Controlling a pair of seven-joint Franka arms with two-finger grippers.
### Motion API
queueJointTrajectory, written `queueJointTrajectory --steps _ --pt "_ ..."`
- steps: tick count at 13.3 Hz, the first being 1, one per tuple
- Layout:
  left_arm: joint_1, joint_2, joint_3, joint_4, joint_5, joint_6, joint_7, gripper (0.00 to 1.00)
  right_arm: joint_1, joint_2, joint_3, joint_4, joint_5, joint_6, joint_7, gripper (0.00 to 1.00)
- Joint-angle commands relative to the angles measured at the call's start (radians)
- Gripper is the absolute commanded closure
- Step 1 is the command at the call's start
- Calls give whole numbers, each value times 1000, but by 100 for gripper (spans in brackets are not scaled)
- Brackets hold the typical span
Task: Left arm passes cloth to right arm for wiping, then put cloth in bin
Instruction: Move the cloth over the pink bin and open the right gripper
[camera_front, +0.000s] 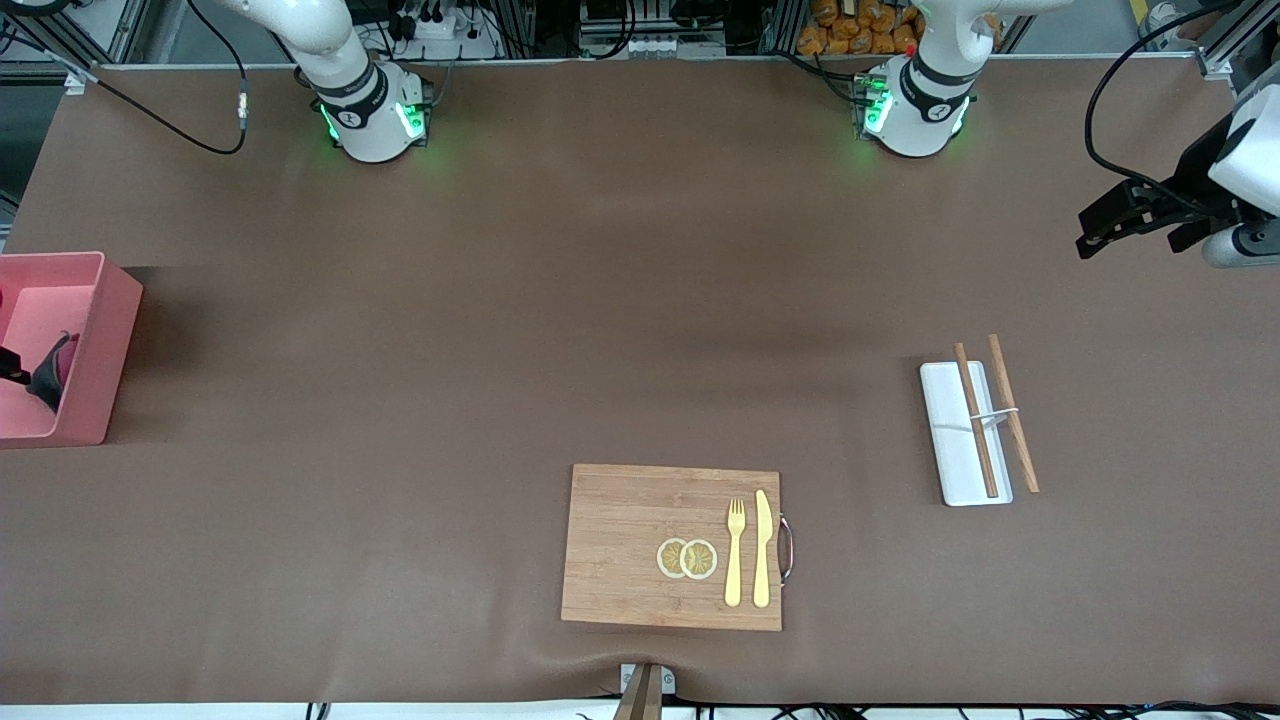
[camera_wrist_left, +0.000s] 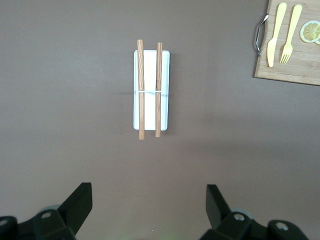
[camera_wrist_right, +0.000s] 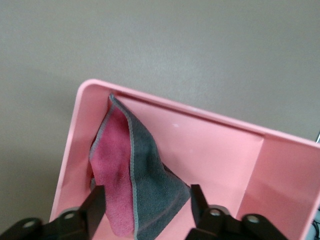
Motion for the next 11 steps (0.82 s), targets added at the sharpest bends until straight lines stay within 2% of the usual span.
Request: queueJointTrajectory --steps 1,5,8,11 --pt "3 -18 -1 -9 0 -2 17 0 -3 -55 58 8 4 -116 -8 0" --pt "7 -22 -1 -3 13 4 -24 0 19 -92 132 4 4 -177 19 0" --pt "9 -25 1 -5 15 4 -74 0 69 -94 178 2 4 -266 201 0" --pt "9 -25 4 -3 15 4 -83 0 166 -97 181 -3 4 -340 408 0"
